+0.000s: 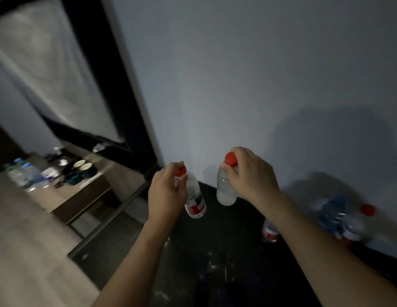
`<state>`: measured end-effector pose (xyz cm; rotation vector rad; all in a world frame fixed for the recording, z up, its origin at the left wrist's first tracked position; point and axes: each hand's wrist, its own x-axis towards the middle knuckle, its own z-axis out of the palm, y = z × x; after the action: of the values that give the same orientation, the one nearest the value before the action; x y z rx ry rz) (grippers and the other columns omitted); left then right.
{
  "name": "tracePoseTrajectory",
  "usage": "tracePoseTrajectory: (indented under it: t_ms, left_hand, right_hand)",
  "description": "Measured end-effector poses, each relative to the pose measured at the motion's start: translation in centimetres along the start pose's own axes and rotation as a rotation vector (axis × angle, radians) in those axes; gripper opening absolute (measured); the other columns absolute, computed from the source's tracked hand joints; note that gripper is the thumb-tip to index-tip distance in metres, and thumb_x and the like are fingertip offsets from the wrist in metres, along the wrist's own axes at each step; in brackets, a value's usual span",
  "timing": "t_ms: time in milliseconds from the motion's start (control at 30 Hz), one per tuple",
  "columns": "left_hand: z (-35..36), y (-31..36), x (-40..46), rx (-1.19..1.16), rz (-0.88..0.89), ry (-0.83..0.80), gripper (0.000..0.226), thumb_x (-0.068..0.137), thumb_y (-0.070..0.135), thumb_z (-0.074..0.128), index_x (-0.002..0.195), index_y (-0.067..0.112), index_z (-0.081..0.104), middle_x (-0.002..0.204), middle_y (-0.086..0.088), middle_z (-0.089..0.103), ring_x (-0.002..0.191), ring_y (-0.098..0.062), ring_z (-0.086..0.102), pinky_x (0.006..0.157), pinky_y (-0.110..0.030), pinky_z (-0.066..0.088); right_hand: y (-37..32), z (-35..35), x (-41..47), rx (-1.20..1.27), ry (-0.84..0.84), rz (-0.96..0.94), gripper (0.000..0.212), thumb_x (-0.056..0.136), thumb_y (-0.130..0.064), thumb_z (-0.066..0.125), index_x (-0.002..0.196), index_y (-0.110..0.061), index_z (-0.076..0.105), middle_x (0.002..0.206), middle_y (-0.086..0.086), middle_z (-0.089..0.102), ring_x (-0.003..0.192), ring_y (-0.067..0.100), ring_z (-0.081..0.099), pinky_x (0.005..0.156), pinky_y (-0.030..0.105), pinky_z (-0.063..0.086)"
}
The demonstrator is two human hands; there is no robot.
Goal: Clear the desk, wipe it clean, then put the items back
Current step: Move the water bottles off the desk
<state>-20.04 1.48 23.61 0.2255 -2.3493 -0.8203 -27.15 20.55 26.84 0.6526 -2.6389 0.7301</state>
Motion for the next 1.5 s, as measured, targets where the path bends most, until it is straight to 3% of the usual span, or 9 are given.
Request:
tracePoseTrajectory:
  t_ms: [300, 400, 533, 633, 733, 1033, 1133, 1500]
  left_hand:
    - [-20.6, -15.9, -6.3, 0.145, -0.284, 0.298, 0.034, 0.088, 0.018, 0.067, 0.115, 0.034, 0.055, 0.101, 0.012, 0.064, 0.095, -0.016, 0.061, 0.078, -0.043, 0.054]
    - [-27.4, -20.9, -9.1, 0.194, -0.362, 0.373, 0.031, 0.089, 0.019, 0.067, 0.116, 0.031, 0.058, 0.105, 0.012, 0.065, 0.098, -0.013, 0.06, 0.08, -0.04, 0.055]
    - [-36.5, -27.8, -12.8, 0.213, -0.462, 0.456, 0.026, 0.088, 0.021, 0.068, 0.112, 0.028, 0.063, 0.101, 0.009, 0.066, 0.093, -0.008, 0.06, 0.08, -0.04, 0.055]
    - [-42.1, -32.0, -15.0, 0.206, -0.523, 0.519, 0.024, 0.087, 0.019, 0.069, 0.109, 0.028, 0.064, 0.098, 0.01, 0.065, 0.092, -0.009, 0.06, 0.08, -0.041, 0.055]
    - [-46.1, -35.6, -16.8, 0.26, -0.578, 0.544, 0.025, 0.086, 0.019, 0.069, 0.109, 0.029, 0.064, 0.098, 0.011, 0.064, 0.092, -0.009, 0.058, 0.08, -0.04, 0.054]
    - [-52.2, -46.9, -16.7, 0.358, -0.726, 0.593, 0.028, 0.088, 0.022, 0.068, 0.112, 0.034, 0.06, 0.098, 0.011, 0.06, 0.093, -0.008, 0.056, 0.077, -0.026, 0.05]
    - [-54.0, -50.6, -14.3, 0.37, -0.722, 0.577, 0.028, 0.088, 0.023, 0.068, 0.111, 0.035, 0.059, 0.098, 0.012, 0.061, 0.095, -0.007, 0.056, 0.08, -0.031, 0.053]
    - [-57.0, -63.4, -2.2, 0.415, -0.73, 0.481, 0.032, 0.088, 0.018, 0.066, 0.116, 0.029, 0.056, 0.1, 0.015, 0.058, 0.098, -0.01, 0.054, 0.082, -0.032, 0.051]
  right_hand:
    - [-23.7, 11.0, 0.0, 0.148, -0.216, -0.35, 0.032, 0.094, -0.049, 0.052, 0.113, -0.024, 0.049, 0.102, -0.007, 0.055, 0.083, 0.011, 0.051, 0.072, 0.028, 0.04]
    - [-32.4, 15.3, -1.3, 0.209, -0.289, -0.413, 0.03, 0.092, -0.048, 0.055, 0.111, -0.026, 0.049, 0.1, -0.009, 0.053, 0.085, 0.011, 0.051, 0.073, 0.028, 0.038]
    - [-43.9, 20.7, -3.7, 0.247, -0.414, -0.477, 0.029, 0.091, -0.049, 0.056, 0.109, -0.027, 0.051, 0.101, -0.006, 0.056, 0.09, 0.016, 0.055, 0.079, 0.034, 0.046]
    - [-51.1, 24.1, -5.2, 0.28, -0.494, -0.52, 0.029, 0.091, -0.05, 0.056, 0.109, -0.029, 0.048, 0.095, -0.009, 0.053, 0.086, 0.013, 0.053, 0.074, 0.03, 0.043]
    - [-56.6, 27.0, -5.8, 0.298, -0.538, -0.583, 0.03, 0.091, -0.053, 0.055, 0.108, -0.029, 0.049, 0.094, -0.009, 0.056, 0.083, 0.011, 0.055, 0.075, 0.033, 0.049]
    - [-67.1, 38.2, -3.3, 0.248, -0.644, -0.703, 0.032, 0.09, -0.055, 0.053, 0.103, -0.027, 0.049, 0.092, -0.007, 0.058, 0.082, 0.014, 0.058, 0.075, 0.038, 0.053]
    - [-69.3, 41.8, -0.7, 0.256, -0.679, -0.713, 0.028, 0.091, -0.052, 0.054, 0.102, -0.027, 0.049, 0.092, -0.007, 0.057, 0.08, 0.013, 0.056, 0.07, 0.031, 0.047]
    - [-75.9, 52.8, 11.1, 0.242, -0.713, -0.651, 0.028, 0.091, -0.051, 0.055, 0.104, -0.028, 0.048, 0.093, -0.009, 0.056, 0.082, 0.013, 0.057, 0.076, 0.035, 0.051]
